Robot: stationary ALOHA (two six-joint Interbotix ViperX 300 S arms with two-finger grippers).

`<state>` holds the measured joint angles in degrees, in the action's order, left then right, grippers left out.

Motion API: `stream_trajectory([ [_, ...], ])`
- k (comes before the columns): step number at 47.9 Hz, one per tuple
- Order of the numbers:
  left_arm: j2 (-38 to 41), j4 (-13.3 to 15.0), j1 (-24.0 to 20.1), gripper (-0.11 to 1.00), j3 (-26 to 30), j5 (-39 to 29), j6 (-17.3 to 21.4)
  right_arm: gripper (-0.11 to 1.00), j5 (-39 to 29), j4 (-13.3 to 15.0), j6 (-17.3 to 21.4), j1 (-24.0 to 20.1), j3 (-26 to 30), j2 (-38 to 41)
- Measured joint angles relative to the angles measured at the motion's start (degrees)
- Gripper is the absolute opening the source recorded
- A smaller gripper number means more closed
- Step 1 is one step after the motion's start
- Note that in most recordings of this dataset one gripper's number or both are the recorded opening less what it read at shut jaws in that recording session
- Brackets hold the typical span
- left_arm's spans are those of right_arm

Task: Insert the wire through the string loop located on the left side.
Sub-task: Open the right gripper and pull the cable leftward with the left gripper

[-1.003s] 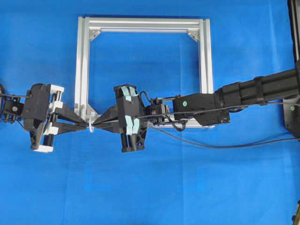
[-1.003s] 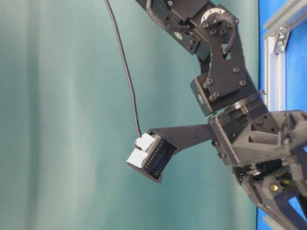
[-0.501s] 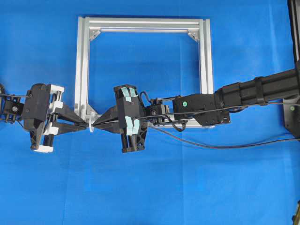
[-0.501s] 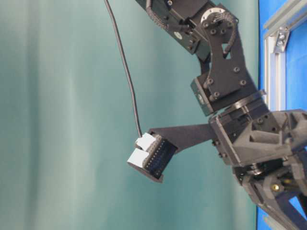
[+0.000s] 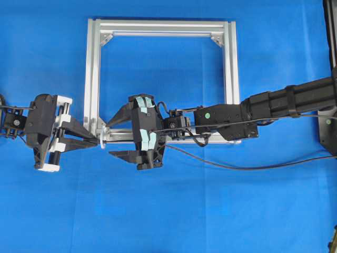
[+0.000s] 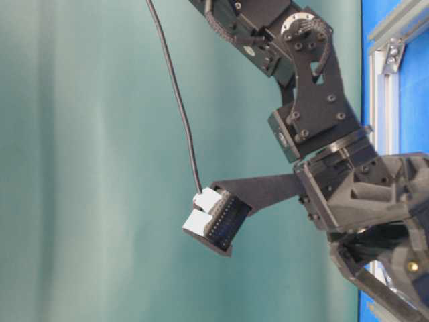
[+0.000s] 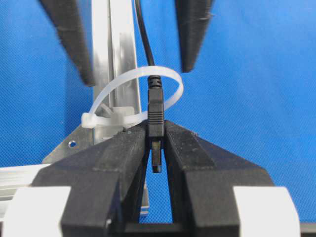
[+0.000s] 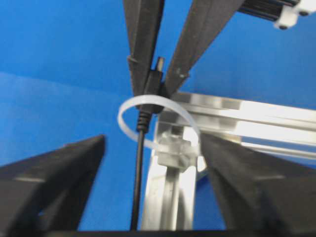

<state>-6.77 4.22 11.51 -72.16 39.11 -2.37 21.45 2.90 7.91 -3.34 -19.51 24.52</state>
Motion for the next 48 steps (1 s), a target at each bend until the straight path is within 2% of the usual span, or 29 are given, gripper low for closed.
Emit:
stream_trajectory([
  [5,-0.1,0.0,0.0,0.08,0.0,-0.8,0.0,0.89,-0.5,-0.2,0.2,0.0,-0.1,0.0],
  [11,-0.5,0.0,0.0,0.08,0.0,-3.4,-0.3,0.91,-0.7,-0.2,0.2,0.0,-0.4,0.0],
  [18,-3.9,0.0,0.1,0.08,0.3,-11.9,-2.1,0.91,-0.6,-0.2,0.2,0.0,-0.5,0.0],
  [23,-8.9,0.0,0.1,0.08,1.1,-21.4,-4.6,0.91,-0.6,-0.2,0.2,0.0,-0.5,0.0],
  [30,-18.0,0.0,0.5,0.08,1.4,-33.1,-5.1,0.91,-0.4,-0.2,0.2,0.0,-0.5,0.0],
  [41,-35.2,0.0,0.7,0.08,-0.4,-46.1,-5.3,0.91,-0.2,-0.2,0.2,0.1,-0.6,0.0],
  [48,-42.0,0.0,0.7,0.08,-0.8,-54.0,-5.7,0.91,-0.1,-0.2,0.2,0.0,-0.6,0.0],
])
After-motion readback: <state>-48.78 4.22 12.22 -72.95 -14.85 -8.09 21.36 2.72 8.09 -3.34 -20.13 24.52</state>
